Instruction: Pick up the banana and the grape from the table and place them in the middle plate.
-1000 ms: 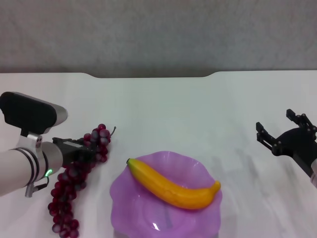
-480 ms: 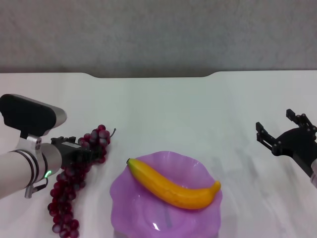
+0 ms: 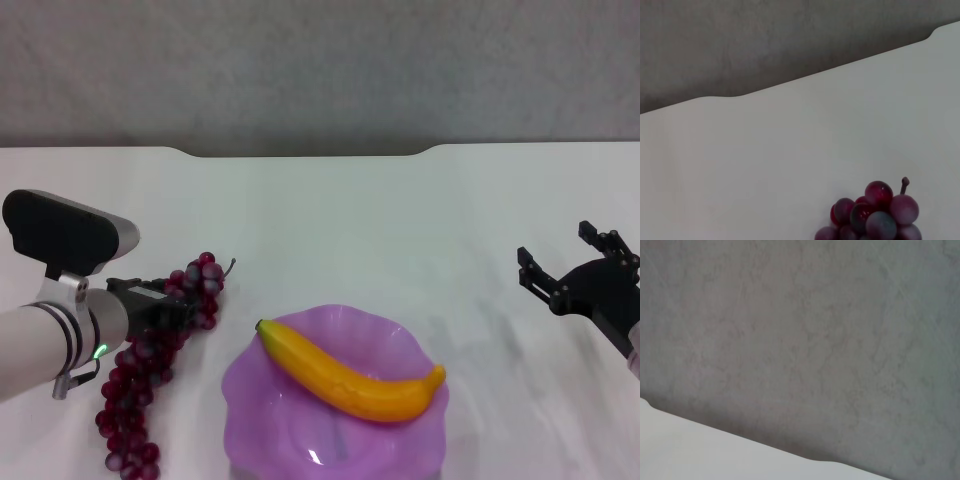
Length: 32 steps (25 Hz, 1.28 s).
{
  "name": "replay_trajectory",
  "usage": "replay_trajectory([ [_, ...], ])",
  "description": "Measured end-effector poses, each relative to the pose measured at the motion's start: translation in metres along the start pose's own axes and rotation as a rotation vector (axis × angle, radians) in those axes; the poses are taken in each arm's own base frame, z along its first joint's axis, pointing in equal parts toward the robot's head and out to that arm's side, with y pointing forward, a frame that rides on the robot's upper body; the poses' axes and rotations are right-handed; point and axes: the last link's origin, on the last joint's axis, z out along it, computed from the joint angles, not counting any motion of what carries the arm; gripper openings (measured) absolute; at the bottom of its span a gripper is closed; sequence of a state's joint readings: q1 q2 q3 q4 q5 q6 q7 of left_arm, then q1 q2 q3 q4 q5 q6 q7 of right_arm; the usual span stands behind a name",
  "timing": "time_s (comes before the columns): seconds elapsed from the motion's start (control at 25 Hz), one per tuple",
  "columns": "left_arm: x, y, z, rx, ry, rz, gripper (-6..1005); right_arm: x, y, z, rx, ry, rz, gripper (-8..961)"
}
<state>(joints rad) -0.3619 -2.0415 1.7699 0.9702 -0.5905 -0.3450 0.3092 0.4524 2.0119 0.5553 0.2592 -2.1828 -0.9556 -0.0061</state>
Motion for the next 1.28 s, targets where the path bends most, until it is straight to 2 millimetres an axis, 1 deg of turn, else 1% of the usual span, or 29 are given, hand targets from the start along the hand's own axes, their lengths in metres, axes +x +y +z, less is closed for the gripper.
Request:
replay_trajectory([
  [0.28,0.0,0.0,0.0,0.0,0.0,0.0,440,0.0,0.0,0.0,0.0,0.0,0.001,888],
  [0.48,0.0,-0.001,0.0,0.001,-0.001,0.001,211,0.0,0.001,0.0,-0.001,-0.001,0.001,888],
  [0.68,0.0,-0.001,0.0,0.003,0.003,0.0,165,0.0,0.0,0.0,0.0,0.0,0.001,888],
  [0.92,0.002,-0.003,-0.005,0.016,0.053,-0.008,160,0.001,0.0,0.0,0.001,0.002,0.0,888],
  [1.12,0.005,-0.002,-0.014,0.018,0.096,-0.013,157,0.001,0.0,-0.001,0.002,0.003,-0.001,887],
  [1.28,0.01,-0.002,-0.028,0.024,0.15,-0.016,154,0.001,-0.001,-0.001,0.002,0.004,-0.001,887],
])
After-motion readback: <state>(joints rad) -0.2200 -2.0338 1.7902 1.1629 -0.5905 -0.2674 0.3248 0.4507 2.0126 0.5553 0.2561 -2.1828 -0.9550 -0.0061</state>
